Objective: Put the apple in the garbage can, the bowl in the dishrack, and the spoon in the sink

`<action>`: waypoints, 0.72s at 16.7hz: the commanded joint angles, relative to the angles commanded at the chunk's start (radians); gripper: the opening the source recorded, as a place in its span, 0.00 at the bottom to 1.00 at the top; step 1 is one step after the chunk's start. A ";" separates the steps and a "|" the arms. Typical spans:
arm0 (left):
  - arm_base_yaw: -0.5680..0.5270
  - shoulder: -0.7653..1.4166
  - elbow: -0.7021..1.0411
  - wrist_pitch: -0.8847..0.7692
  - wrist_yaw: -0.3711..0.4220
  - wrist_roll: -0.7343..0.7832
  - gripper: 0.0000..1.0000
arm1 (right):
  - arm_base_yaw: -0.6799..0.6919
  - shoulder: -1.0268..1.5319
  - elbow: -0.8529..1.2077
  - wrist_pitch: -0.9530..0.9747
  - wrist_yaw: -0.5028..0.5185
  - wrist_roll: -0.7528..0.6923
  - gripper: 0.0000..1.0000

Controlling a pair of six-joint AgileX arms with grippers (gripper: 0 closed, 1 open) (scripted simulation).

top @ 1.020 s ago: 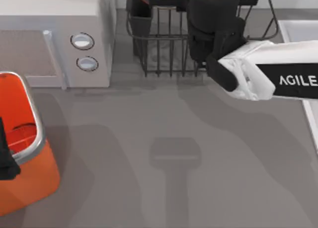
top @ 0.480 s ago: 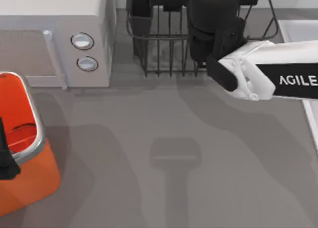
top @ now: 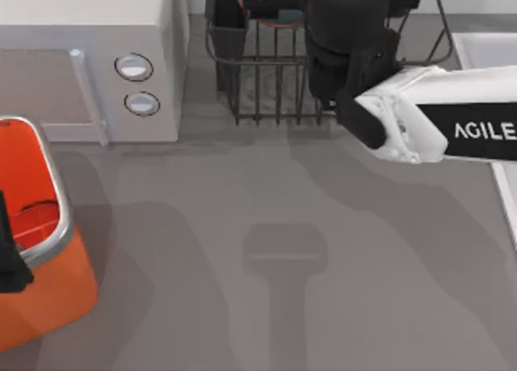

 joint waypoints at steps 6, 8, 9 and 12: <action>0.000 0.000 0.000 0.000 0.000 0.000 1.00 | -0.024 -0.057 -0.036 -0.030 -0.029 -0.004 1.00; 0.000 0.000 0.000 0.000 0.000 0.000 1.00 | -0.058 -0.147 -0.097 -0.067 -0.068 -0.007 1.00; 0.000 0.000 0.000 0.000 0.000 0.000 1.00 | -0.078 -0.208 -0.140 -0.089 -0.092 -0.008 1.00; 0.000 0.000 0.000 0.000 0.000 0.000 1.00 | -0.147 -0.453 -0.306 -0.163 -0.172 -0.008 1.00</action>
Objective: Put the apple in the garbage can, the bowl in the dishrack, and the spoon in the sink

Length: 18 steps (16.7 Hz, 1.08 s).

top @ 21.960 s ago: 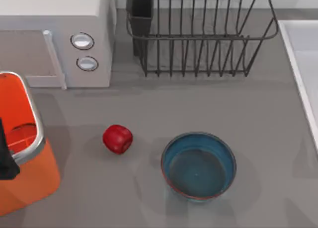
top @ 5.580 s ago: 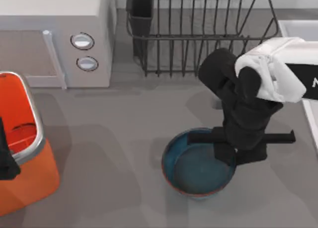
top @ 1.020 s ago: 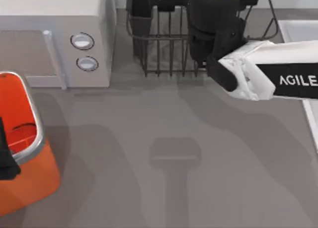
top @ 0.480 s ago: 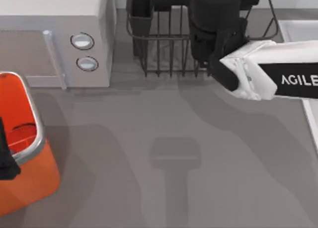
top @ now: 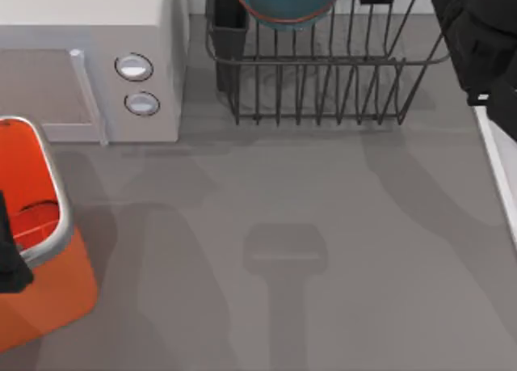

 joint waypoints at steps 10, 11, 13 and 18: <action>0.000 0.000 0.000 0.000 0.000 0.000 1.00 | -0.296 -1.164 -0.669 -0.317 -0.310 0.005 1.00; 0.000 0.000 0.000 0.000 0.000 0.000 1.00 | -0.327 -1.254 -0.735 -0.352 -0.341 0.004 1.00; 0.000 0.000 0.000 0.000 0.000 0.000 1.00 | -0.388 -1.402 -0.853 -0.422 -0.400 0.001 1.00; 0.000 0.000 0.000 0.000 0.000 0.000 1.00 | -0.482 -1.586 -1.022 -0.534 -0.490 -0.009 1.00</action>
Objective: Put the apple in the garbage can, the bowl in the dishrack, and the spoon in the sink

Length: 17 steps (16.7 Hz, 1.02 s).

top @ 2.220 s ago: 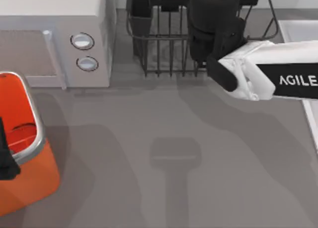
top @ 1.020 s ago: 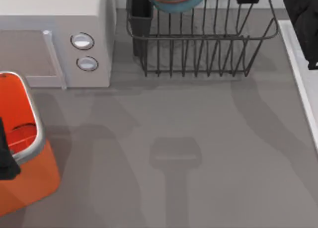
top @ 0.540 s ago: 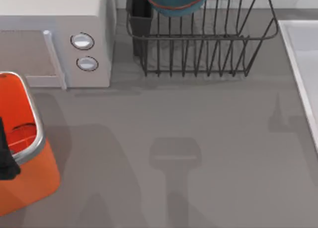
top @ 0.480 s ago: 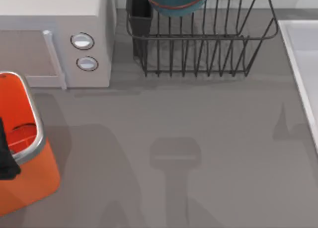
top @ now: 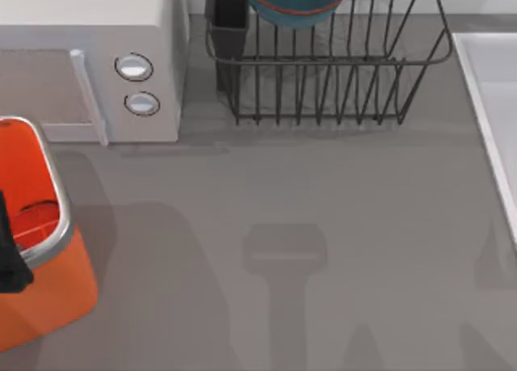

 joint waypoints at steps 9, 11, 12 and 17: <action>0.000 0.000 0.000 0.000 0.000 0.000 1.00 | -0.032 0.065 0.050 -0.061 -0.001 -0.029 1.00; 0.000 0.000 0.000 0.000 0.000 0.000 1.00 | -0.075 0.161 0.120 -0.138 -0.001 -0.067 1.00; 0.000 0.000 0.000 0.000 0.000 0.000 1.00 | -0.101 0.224 0.163 -0.186 -0.001 -0.090 1.00; 0.000 0.000 0.000 0.000 0.000 0.000 1.00 | -0.261 0.633 0.429 -0.479 -0.002 -0.233 1.00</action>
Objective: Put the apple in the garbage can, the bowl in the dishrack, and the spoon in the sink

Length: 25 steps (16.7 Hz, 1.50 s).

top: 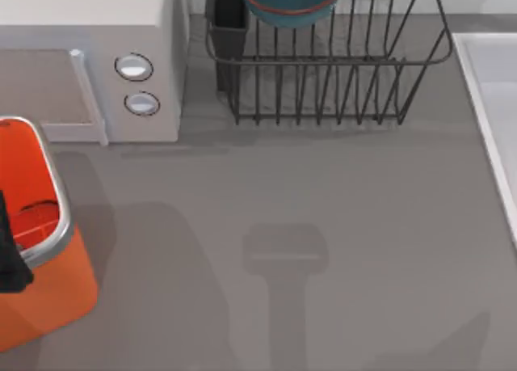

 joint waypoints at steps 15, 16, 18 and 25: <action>0.000 0.000 0.000 0.000 0.000 0.000 1.00 | -0.312 0.833 0.514 -0.568 -0.003 -0.278 1.00; 0.000 0.000 0.000 0.000 0.000 0.000 1.00 | -0.312 0.833 0.514 -0.568 -0.003 -0.278 1.00; 0.000 0.000 0.000 0.000 0.000 0.000 1.00 | -0.307 0.831 0.509 -0.563 -0.003 -0.277 1.00; 0.000 0.000 0.000 0.000 0.000 0.000 1.00 | -0.307 0.962 0.363 -0.279 -0.003 -0.271 1.00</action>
